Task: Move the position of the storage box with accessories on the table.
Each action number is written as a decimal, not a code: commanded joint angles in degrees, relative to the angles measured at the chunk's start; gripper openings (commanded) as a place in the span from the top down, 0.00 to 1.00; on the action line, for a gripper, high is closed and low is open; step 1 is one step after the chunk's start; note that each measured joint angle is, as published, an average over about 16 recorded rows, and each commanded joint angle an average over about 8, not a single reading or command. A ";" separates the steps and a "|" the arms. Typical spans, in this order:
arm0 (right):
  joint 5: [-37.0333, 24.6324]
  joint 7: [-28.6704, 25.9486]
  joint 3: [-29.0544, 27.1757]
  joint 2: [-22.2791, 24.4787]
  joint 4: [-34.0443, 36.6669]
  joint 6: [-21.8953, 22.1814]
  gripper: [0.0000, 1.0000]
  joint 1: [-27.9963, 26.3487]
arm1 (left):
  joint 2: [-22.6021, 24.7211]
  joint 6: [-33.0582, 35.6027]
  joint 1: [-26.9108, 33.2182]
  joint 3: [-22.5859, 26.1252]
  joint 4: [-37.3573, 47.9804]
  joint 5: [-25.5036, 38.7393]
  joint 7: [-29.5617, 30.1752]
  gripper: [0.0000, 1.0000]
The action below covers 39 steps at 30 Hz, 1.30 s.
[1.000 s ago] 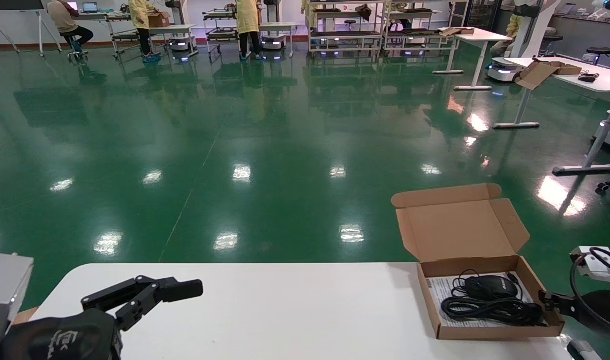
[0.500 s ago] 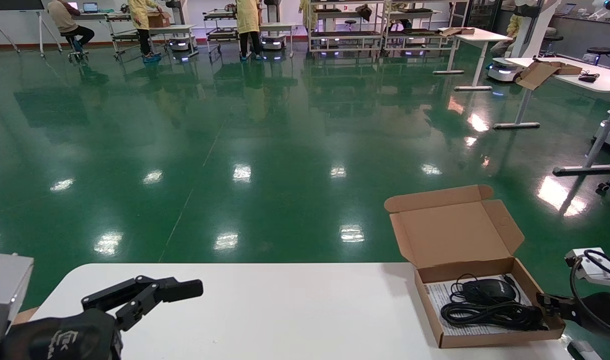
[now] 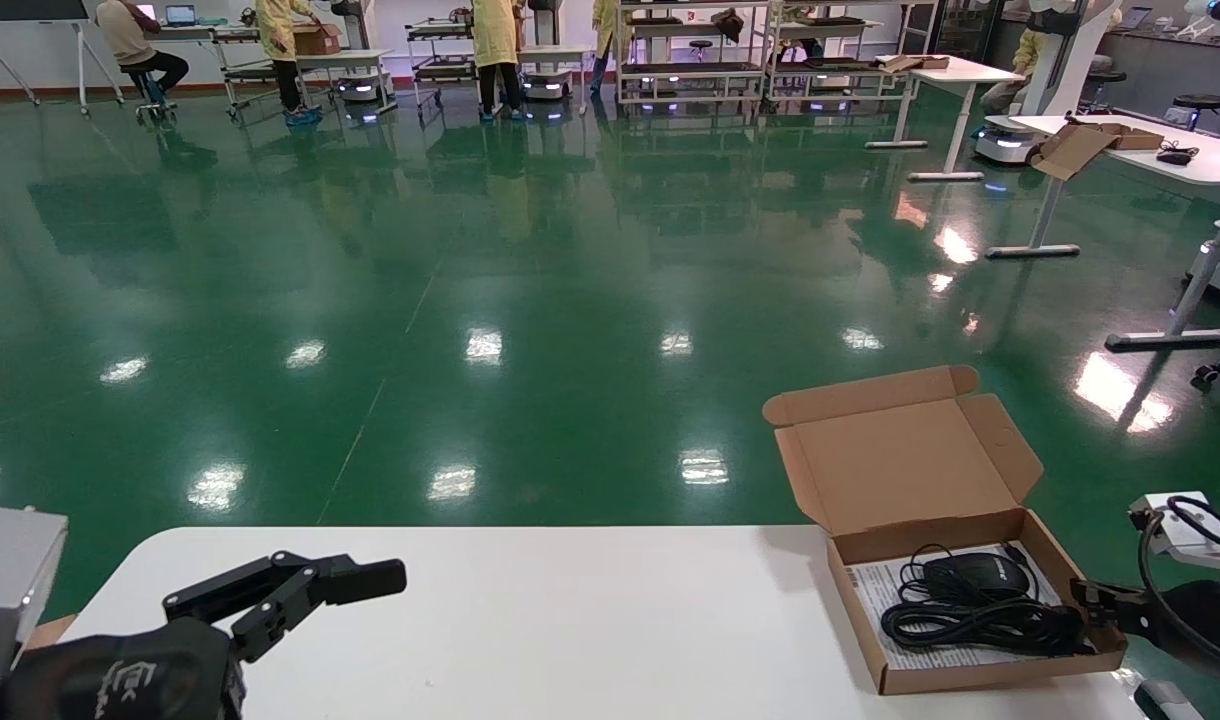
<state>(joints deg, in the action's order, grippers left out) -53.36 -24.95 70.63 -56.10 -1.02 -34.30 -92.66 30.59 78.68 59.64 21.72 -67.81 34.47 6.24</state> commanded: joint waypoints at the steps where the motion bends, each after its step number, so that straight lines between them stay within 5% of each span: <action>1: 0.29 0.23 -0.21 0.06 0.17 0.14 1.00 0.24 | 0.00 0.00 0.00 0.00 0.00 0.00 0.00 0.00; 4: 0.75 0.71 -0.53 0.08 0.21 0.45 0.98 0.86 | 0.00 0.00 0.00 0.00 0.00 0.00 0.00 0.00; 11: 1.44 1.66 -1.03 0.01 0.37 0.97 0.14 1.92 | 0.00 0.00 0.00 0.00 0.00 0.00 0.00 0.00; 13: 1.53 1.88 -1.09 -0.01 0.40 1.03 0.01 2.06 | 0.00 0.00 0.00 0.00 0.00 0.00 0.00 0.00; 39: 7.32 8.88 -5.28 1.79 -1.81 1.38 0.00 1.21 | 0.00 0.00 0.00 0.00 0.00 0.00 0.00 0.00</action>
<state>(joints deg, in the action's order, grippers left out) -46.08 -16.01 65.36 -54.37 -2.67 -32.82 -91.65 30.59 78.68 59.64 21.72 -67.81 34.47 6.24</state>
